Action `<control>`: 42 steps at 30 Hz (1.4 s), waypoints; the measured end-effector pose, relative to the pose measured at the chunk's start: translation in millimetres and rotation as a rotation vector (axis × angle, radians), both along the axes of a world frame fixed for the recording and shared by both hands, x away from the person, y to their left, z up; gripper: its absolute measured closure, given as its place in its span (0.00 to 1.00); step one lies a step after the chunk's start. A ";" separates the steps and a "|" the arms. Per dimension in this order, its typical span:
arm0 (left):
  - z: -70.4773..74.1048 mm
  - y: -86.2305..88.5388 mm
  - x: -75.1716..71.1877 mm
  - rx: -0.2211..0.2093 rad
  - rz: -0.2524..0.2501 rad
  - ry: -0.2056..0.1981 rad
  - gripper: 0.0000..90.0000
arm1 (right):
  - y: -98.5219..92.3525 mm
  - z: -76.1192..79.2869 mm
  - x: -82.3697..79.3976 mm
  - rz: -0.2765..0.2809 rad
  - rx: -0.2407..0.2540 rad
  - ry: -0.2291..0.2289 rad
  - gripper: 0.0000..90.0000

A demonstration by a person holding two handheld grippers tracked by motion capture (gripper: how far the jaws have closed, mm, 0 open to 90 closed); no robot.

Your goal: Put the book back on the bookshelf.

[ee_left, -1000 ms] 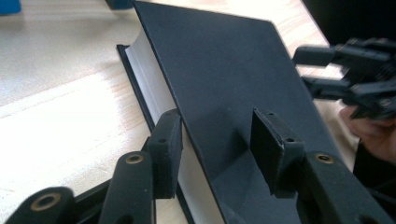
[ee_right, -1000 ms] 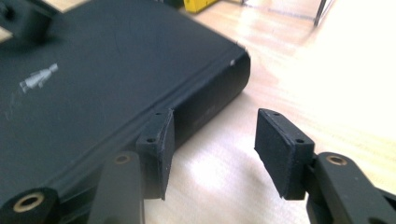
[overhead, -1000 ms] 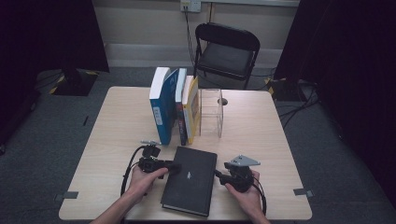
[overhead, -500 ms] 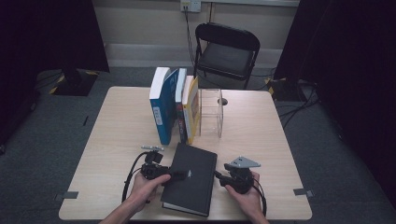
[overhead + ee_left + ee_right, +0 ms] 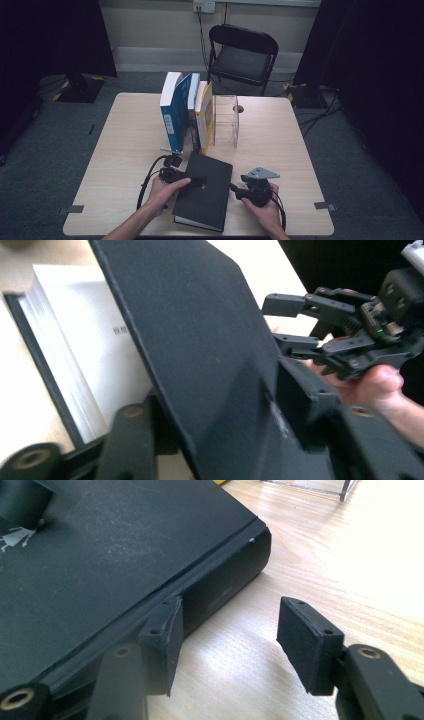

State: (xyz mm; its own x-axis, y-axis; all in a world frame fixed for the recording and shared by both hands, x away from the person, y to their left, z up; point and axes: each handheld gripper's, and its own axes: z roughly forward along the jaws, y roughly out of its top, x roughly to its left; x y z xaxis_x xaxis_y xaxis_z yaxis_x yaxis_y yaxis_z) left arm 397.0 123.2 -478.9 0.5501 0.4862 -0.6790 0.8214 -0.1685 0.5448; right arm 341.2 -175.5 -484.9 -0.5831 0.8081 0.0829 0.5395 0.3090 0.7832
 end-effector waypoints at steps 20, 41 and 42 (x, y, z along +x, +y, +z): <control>37.4 -1.1 -36.7 -0.007 -0.045 -0.333 0.71 | -5.6 12.7 -0.6 0.131 0.205 0.049 0.16; 63.7 -0.7 -80.4 0.017 -0.132 -0.592 0.71 | -6.8 33.7 7.1 0.312 0.389 0.076 0.09; 63.4 -0.7 -80.1 0.017 -0.133 -0.590 0.71 | -6.7 33.1 8.8 0.317 0.400 0.086 0.09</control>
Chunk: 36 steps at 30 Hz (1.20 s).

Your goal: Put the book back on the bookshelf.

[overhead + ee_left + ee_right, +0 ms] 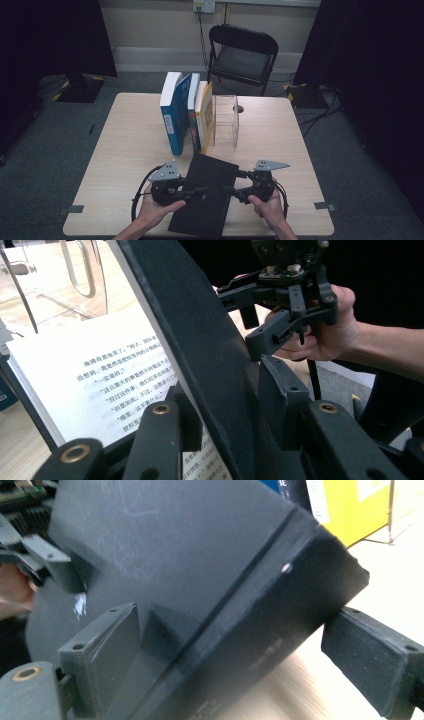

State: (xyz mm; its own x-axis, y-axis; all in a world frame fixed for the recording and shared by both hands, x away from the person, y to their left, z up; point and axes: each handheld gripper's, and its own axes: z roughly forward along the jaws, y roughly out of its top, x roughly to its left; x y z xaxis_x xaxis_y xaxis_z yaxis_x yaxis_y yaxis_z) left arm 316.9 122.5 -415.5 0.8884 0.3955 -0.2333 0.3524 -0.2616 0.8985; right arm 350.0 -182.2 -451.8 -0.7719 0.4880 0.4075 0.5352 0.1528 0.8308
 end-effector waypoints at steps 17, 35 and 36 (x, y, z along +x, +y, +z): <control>7.5 -0.2 -3.6 -0.040 -0.022 -0.085 0.75 | -2.1 39.0 -8.5 -0.053 -0.030 -0.126 0.23; -0.7 5.9 -18.8 0.041 -0.047 -0.111 0.72 | -7.7 71.4 -36.8 0.044 -0.025 -0.272 0.47; -2.2 6.9 -20.2 0.037 -0.051 -0.106 0.72 | -6.1 70.8 -36.0 0.077 -0.017 -0.259 0.47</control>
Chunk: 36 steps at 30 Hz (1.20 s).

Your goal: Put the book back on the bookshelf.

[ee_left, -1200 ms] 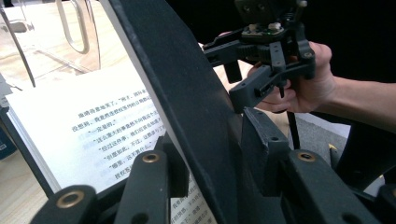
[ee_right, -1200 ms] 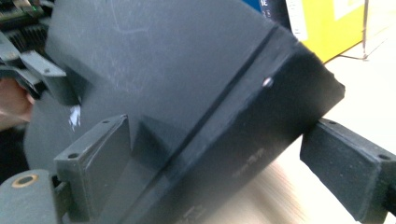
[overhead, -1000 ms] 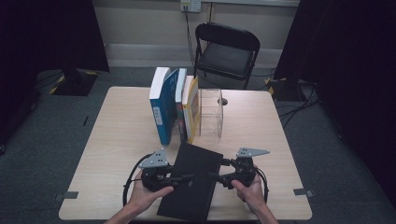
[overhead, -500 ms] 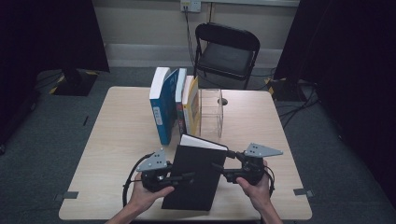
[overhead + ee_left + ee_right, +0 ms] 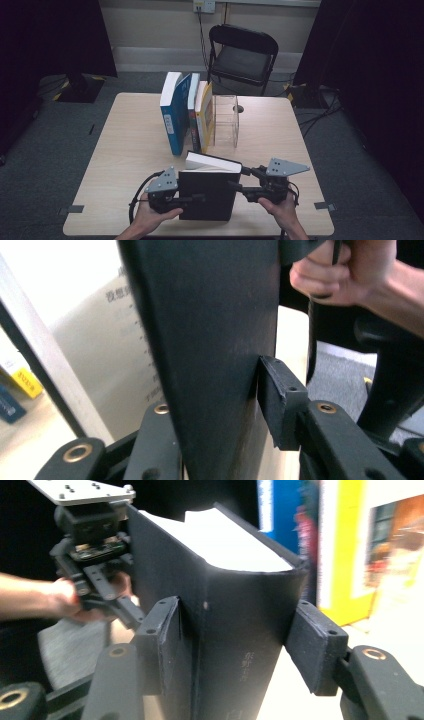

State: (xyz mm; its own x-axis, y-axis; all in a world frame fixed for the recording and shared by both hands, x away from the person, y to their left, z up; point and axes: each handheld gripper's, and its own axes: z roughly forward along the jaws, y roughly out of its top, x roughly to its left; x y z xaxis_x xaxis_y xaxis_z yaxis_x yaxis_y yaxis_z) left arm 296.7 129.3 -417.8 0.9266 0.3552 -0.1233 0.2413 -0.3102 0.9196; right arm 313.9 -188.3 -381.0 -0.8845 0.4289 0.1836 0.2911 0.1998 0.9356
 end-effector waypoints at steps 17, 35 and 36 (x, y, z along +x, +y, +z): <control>-2.0 12.1 -7.4 0.023 0.053 -0.021 0.57 | 28.6 -6.4 -0.6 0.098 -0.054 0.006 0.47; -18.9 22.2 2.6 0.068 0.158 0.044 0.55 | 45.8 -16.5 -3.8 0.063 -0.054 0.025 0.52; -18.8 21.8 2.6 0.068 0.156 0.042 0.54 | 51.5 -19.3 -4.2 0.065 -0.066 0.023 0.48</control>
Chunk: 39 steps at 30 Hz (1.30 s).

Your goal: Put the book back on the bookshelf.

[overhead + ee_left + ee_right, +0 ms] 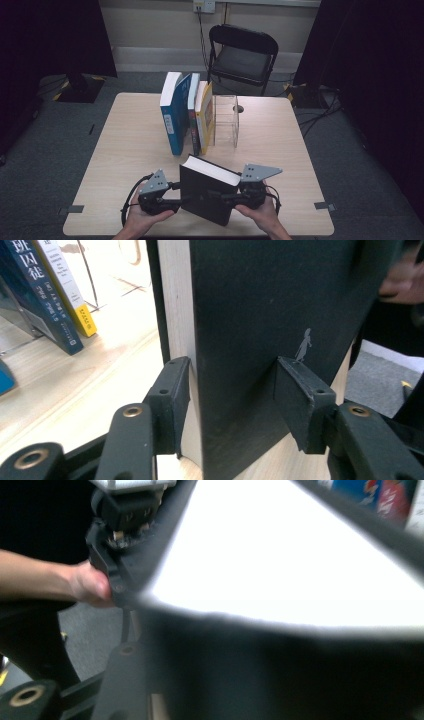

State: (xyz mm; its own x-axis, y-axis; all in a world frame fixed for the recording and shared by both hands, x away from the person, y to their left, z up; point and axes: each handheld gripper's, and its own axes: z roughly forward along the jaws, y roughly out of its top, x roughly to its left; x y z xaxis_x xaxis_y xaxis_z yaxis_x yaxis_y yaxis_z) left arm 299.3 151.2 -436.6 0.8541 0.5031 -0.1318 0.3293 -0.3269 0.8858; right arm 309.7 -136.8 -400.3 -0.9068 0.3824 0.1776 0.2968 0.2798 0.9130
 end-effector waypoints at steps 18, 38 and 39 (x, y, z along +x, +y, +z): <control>-3.9 -20.8 33.7 0.006 0.064 0.042 0.46 | -27.2 4.1 6.8 -0.210 -0.043 -0.064 0.56; -51.2 58.0 71.5 0.261 0.329 0.216 0.31 | -53.7 6.5 31.7 -0.464 -0.064 -0.103 0.57; -51.4 57.4 71.6 0.259 0.328 0.213 0.31 | -52.6 6.6 35.3 -0.471 -0.065 -0.104 0.57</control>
State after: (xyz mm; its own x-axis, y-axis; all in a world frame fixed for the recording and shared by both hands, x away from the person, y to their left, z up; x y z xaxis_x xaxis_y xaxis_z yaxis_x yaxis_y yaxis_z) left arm 370.9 208.6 -488.0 0.6118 0.7817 -0.1208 0.6177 -0.3768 0.6903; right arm 345.0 -189.5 -393.7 -0.6438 0.7631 0.0571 0.3127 0.1943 0.9298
